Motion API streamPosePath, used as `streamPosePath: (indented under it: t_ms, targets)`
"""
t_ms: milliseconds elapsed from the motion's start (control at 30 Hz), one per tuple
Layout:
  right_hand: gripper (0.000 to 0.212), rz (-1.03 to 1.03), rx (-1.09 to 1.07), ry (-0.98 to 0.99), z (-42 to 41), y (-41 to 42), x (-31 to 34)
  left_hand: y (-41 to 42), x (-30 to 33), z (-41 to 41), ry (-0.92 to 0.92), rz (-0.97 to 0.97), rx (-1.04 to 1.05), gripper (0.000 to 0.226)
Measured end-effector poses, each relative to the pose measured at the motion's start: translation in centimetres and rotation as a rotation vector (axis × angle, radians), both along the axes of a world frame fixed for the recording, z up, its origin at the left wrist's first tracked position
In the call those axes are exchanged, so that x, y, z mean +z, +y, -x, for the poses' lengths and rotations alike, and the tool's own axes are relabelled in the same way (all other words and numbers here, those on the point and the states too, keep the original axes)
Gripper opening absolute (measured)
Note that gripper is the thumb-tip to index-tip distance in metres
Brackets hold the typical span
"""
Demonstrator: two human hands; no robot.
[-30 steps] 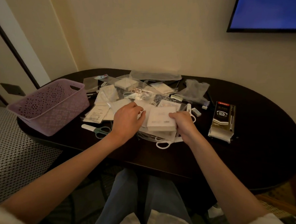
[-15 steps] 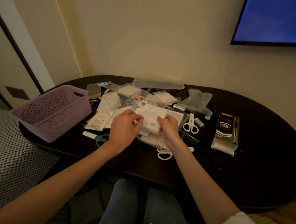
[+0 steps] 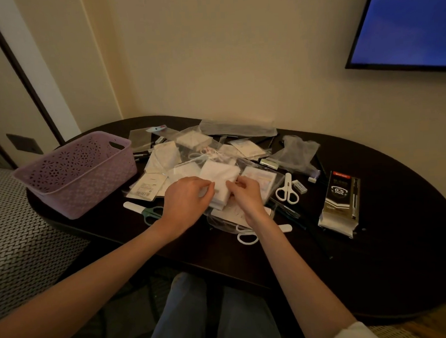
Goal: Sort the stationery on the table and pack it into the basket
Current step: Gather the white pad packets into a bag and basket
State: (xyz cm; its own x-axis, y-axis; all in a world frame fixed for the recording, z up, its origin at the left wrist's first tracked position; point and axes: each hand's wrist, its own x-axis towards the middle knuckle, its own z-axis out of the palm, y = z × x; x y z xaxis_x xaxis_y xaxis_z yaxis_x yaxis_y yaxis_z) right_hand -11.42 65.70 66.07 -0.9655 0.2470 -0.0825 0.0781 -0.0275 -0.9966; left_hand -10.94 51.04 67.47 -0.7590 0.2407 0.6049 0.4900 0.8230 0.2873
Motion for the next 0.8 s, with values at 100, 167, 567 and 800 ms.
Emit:
streamPosePath:
  t_ms: [100,167,567,800]
  targets:
    - [0.005,-0.158,-0.059,-0.031,0.2,0.3,-0.5,0.0,0.1,-0.2,0.019,0.011,0.003,0.021]
    - [0.014,-0.267,-0.052,-0.047,0.2,0.5,-0.6,0.1,0.0,-0.2,0.023,0.011,-0.002,0.021]
    - [0.034,0.148,0.116,-0.287,0.1,1.2,0.8,0.2,-0.1,-0.2,0.031,0.028,-0.002,0.04]
    - [0.023,0.204,0.213,-0.28,-0.1,1.3,1.0,-0.3,0.3,-0.5,0.102,-0.025,-0.045,0.03]
